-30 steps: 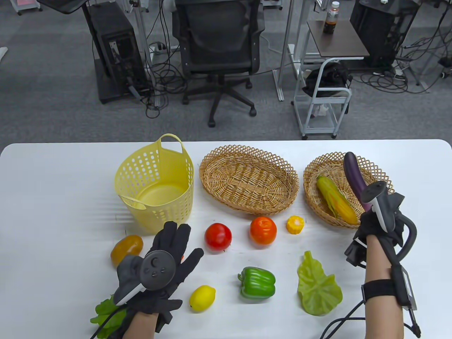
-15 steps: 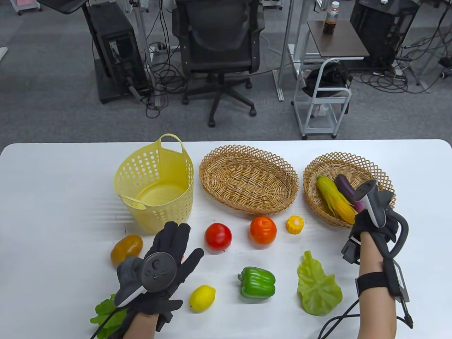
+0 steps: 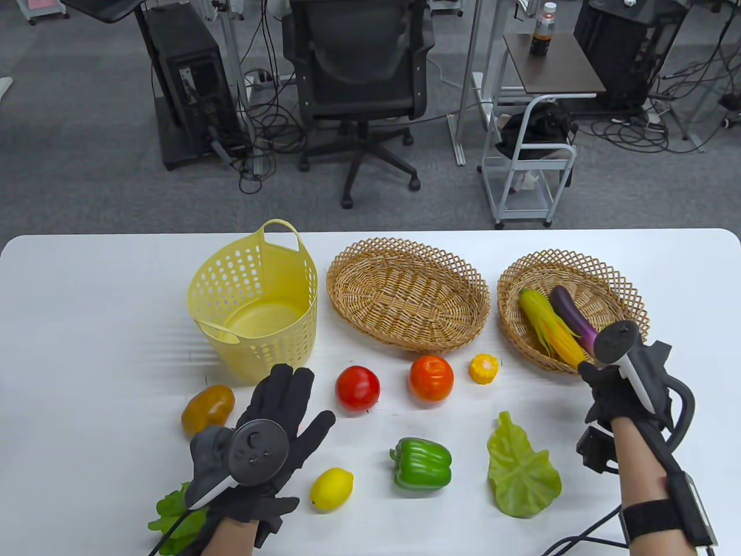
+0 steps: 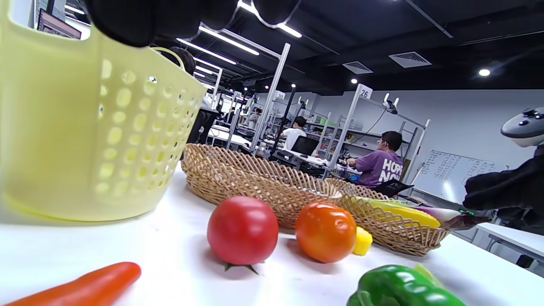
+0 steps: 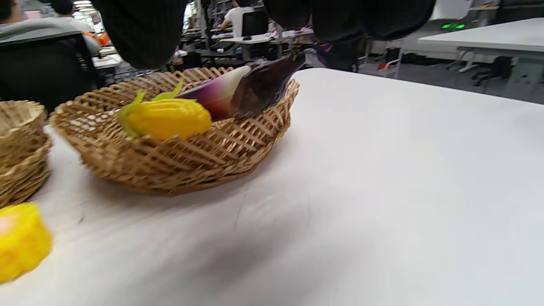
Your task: Place 10 objects into 3 containers
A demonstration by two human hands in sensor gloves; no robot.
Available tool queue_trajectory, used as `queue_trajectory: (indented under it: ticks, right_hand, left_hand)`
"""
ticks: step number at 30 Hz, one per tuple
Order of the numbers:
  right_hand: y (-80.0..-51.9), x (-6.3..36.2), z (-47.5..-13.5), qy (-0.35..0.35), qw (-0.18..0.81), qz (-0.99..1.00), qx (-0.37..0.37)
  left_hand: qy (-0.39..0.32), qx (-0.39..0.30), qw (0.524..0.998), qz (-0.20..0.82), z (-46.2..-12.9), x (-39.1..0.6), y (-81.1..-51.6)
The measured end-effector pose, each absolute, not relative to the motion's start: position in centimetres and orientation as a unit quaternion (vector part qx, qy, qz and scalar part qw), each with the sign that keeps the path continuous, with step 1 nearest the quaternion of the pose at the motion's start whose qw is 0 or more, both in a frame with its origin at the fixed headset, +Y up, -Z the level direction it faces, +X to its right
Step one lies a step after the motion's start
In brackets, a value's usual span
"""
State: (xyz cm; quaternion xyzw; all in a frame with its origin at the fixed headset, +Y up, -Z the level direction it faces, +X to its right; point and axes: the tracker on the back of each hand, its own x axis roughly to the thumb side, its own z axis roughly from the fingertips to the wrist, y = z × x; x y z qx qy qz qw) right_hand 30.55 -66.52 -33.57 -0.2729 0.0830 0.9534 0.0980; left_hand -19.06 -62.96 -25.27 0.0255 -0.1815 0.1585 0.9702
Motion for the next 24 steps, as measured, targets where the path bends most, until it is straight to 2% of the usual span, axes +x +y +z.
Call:
queue_trajectory:
  ticks: [8,16,24]
  right_hand:
    - [-67.3,27.4,-29.7,0.170,0.149,0.963,-0.150]
    - [-71.5,24.4,-27.9,0.325,0.131,0.935,-0.059]
    - [-75.5,23.9,-27.2,0.389,0.102,0.915,-0.046]
  left_hand:
    - [-0.192,0.030,0.967,0.167,-24.6,-19.0,-62.3]
    - [-0.200,0.031,0.965,0.166,-24.2,-18.8,-62.1]
    - [-0.202,0.028,0.965,0.163,-24.2,-18.7,-62.1]
